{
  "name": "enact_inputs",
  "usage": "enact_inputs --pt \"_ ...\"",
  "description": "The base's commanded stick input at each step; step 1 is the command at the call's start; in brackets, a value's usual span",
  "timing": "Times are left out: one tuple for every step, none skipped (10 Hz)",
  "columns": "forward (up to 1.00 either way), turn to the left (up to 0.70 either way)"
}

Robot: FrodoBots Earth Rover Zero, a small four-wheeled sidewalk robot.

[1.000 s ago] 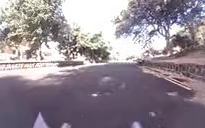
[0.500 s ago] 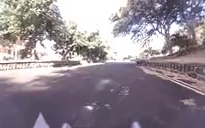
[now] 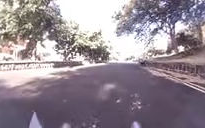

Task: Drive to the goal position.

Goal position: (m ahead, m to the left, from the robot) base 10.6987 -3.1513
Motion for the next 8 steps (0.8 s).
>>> enact_inputs --pt "0.98 -0.34" --pt "0.98 -0.34" --pt "0.98 -0.34" --pt "0.98 -0.34" --pt "0.98 0.00" --pt "0.98 0.00" --pt "0.98 0.00" --pt "0.98 -0.05"
